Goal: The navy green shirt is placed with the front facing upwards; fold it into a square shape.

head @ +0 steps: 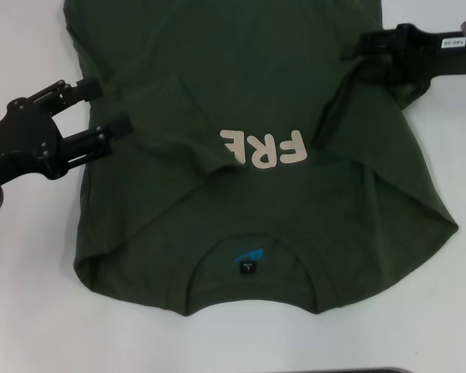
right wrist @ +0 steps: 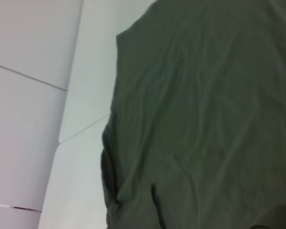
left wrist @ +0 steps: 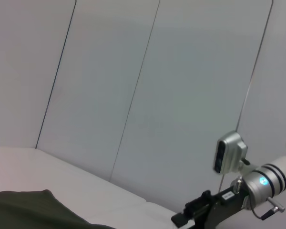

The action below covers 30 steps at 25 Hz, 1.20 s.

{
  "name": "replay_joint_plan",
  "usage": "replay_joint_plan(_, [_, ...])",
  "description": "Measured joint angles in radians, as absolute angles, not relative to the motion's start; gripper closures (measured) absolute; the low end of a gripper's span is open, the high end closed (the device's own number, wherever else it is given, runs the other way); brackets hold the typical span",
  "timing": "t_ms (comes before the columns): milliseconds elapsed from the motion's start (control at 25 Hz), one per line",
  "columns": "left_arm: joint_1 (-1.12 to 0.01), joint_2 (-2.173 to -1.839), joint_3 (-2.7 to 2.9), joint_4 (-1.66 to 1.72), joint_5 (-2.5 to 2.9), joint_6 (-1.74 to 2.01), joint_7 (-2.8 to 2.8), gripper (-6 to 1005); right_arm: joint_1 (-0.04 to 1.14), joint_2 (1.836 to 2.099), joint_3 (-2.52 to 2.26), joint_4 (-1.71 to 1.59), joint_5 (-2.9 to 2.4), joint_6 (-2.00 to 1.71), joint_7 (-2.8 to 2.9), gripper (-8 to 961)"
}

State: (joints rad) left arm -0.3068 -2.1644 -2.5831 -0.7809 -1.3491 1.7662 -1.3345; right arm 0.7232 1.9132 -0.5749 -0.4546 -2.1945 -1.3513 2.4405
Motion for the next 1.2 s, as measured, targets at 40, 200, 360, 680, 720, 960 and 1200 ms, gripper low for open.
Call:
replay_joint_plan(40, [-0.307, -2.164, -2.583, -0.781, -1.349, 1.765, -1.335, 186, 0.722, 1.912, -0.572, -0.467, -2.192, -1.362, 2.431, 503])
replay_joint_plan(200, [-0.307, -2.164, -2.583, -0.781, -1.353, 1.761, -1.334, 186, 0.721, 1.906, -0.576, -0.509, -2.179, -1.386, 2.402, 377])
replay_joint_plan(360, [-0.308, -2.164, -2.583, -0.781, -1.357, 1.761, -1.335, 186, 0.726, 1.902, -0.574, -0.523, -2.174, -1.366, 2.376, 248])
replay_joint_plan(680, [-0.317, -2.164, -2.608, -0.79, -1.357, 1.759, -1.377, 186, 0.721, 1.853, -0.602, -0.553, -2.28, -1.422, 2.444, 256])
replay_joint_plan(720, [-0.322, -2.162, -2.619, -0.791, -1.357, 1.754, -1.403, 186, 0.717, 1.845, -0.604, -0.554, -2.291, -1.438, 2.462, 256])
replay_joint_plan(960, [-0.336, -2.156, -2.65, -0.803, -1.357, 1.732, -1.502, 186, 0.669, 1.818, -0.606, -0.565, -2.313, -1.477, 2.481, 264])
replay_joint_plan(1200, [-0.34, -2.162, -2.651, -0.819, -1.356, 1.732, -1.516, 187, 0.638, 1.804, -0.595, -0.58, -2.374, -1.462, 2.494, 266])
